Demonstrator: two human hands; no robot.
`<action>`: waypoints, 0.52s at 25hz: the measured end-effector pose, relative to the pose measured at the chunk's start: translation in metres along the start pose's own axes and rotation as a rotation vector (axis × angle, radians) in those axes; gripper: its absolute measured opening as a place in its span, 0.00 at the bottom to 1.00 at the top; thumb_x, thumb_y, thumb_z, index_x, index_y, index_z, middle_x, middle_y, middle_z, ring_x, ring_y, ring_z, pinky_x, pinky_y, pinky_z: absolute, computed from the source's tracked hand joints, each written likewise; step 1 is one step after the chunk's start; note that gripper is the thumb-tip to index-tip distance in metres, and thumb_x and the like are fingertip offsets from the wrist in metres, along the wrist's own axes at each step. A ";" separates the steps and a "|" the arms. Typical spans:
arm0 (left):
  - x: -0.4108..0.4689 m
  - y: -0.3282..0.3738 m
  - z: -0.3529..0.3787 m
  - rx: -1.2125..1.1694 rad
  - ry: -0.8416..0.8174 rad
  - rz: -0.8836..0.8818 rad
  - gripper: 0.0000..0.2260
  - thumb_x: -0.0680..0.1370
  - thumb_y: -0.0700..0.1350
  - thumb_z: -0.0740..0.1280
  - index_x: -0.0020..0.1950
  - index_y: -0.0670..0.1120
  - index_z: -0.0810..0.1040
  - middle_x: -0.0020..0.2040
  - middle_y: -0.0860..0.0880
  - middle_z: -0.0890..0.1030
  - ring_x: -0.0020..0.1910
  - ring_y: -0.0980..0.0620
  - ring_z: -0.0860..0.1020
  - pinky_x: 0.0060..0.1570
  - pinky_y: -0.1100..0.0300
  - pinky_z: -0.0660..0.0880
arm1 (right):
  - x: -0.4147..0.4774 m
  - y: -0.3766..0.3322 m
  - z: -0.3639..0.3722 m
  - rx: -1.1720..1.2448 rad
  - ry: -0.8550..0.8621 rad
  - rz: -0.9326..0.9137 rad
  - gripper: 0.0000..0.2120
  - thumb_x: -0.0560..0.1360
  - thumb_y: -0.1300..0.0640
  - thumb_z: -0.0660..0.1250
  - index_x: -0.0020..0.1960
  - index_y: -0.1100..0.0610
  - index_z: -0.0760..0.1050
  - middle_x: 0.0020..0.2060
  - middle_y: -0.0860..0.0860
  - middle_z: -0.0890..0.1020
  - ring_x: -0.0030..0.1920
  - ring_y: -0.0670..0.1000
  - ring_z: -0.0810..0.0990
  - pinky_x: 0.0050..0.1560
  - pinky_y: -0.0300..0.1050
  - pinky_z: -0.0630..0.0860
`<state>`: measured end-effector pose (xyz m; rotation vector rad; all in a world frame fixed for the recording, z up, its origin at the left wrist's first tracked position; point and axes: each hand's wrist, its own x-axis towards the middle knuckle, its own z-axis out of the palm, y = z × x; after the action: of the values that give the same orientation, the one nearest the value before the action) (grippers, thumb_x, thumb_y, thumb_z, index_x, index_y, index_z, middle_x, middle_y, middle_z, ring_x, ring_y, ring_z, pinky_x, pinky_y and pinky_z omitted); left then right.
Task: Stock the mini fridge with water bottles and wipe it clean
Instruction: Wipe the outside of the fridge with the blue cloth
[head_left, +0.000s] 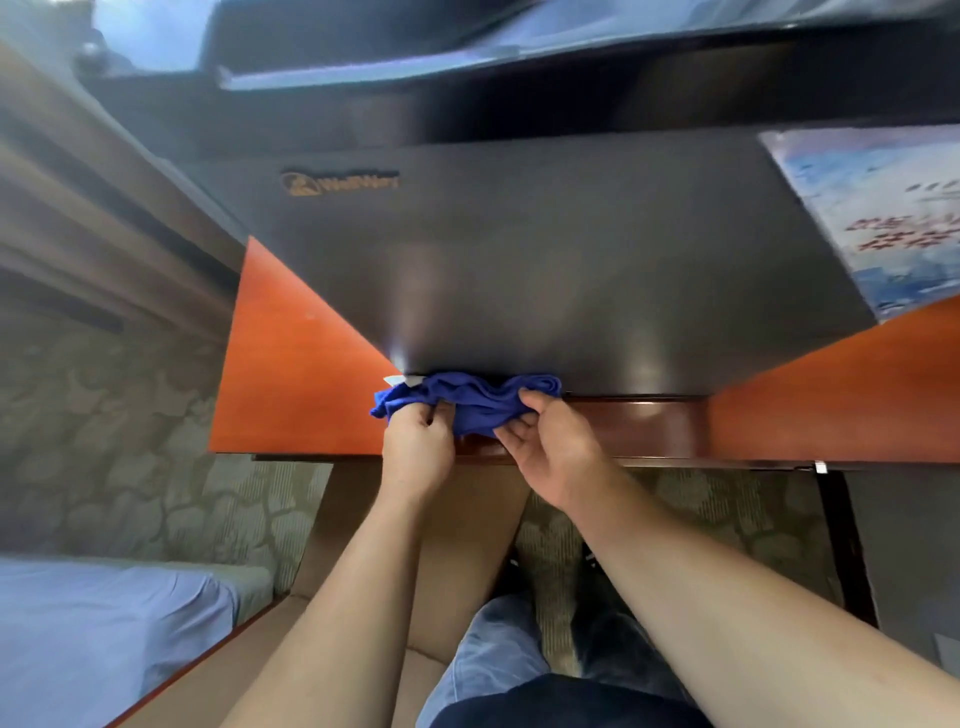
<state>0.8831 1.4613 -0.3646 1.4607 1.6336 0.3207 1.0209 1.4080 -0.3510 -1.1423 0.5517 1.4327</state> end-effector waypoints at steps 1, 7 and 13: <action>0.004 -0.005 -0.008 0.005 0.018 0.004 0.16 0.83 0.48 0.63 0.36 0.45 0.75 0.35 0.47 0.79 0.37 0.45 0.74 0.37 0.53 0.66 | -0.001 0.007 0.008 -0.002 -0.009 0.010 0.16 0.83 0.62 0.62 0.70 0.61 0.74 0.56 0.58 0.84 0.51 0.54 0.84 0.47 0.46 0.80; 0.000 -0.003 -0.019 -0.008 0.065 0.015 0.17 0.84 0.52 0.62 0.37 0.49 0.75 0.38 0.47 0.79 0.40 0.45 0.74 0.41 0.52 0.68 | -0.014 0.006 0.012 -0.016 -0.034 -0.025 0.15 0.82 0.66 0.64 0.69 0.61 0.74 0.58 0.60 0.83 0.53 0.55 0.84 0.57 0.49 0.80; -0.038 0.046 0.026 -0.036 0.005 0.139 0.20 0.83 0.50 0.65 0.35 0.41 0.75 0.31 0.48 0.79 0.33 0.48 0.75 0.39 0.50 0.71 | -0.046 -0.054 -0.038 0.043 -0.037 -0.132 0.13 0.82 0.66 0.63 0.66 0.62 0.74 0.59 0.62 0.83 0.54 0.57 0.84 0.54 0.50 0.80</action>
<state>0.9290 1.4303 -0.3301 1.5504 1.5262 0.4297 1.0770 1.3658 -0.3122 -1.0961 0.4705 1.3196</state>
